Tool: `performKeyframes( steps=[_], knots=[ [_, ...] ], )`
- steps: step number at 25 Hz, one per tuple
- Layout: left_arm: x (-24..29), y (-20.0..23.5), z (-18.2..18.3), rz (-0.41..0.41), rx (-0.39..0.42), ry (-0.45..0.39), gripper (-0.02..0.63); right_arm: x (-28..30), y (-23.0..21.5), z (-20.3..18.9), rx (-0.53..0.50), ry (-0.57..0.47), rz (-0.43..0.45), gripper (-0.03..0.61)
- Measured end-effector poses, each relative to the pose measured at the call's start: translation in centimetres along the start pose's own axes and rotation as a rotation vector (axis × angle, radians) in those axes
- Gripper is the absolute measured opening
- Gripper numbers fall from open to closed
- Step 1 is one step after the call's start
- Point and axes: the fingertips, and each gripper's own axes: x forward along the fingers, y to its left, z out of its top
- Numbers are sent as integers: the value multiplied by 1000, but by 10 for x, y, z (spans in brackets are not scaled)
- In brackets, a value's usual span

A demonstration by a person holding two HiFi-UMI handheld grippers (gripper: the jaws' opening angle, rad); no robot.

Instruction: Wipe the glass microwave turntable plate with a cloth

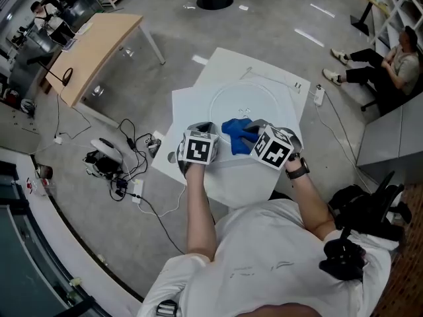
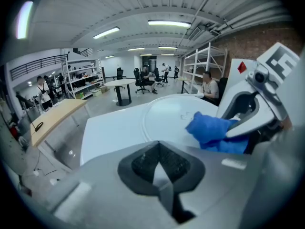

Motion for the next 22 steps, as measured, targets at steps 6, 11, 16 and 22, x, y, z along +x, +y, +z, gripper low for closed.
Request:
performKeyframes(
  steps=[6, 11, 16, 22],
  knots=[
    [-1, 5, -5, -3, 2, 47, 0, 51, -20, 48, -10, -8, 2, 62],
    [6, 3, -9, 7, -8, 32, 0, 70, -35, 63, -97, 26, -38, 61],
    [2, 4, -6, 11, -12, 11, 0, 76, -64, 66, -70, 9, -103, 61],
    [4, 4, -2, 19, -2, 0, 0, 67, -117, 54, -5, 18, -204, 61]
  ],
)
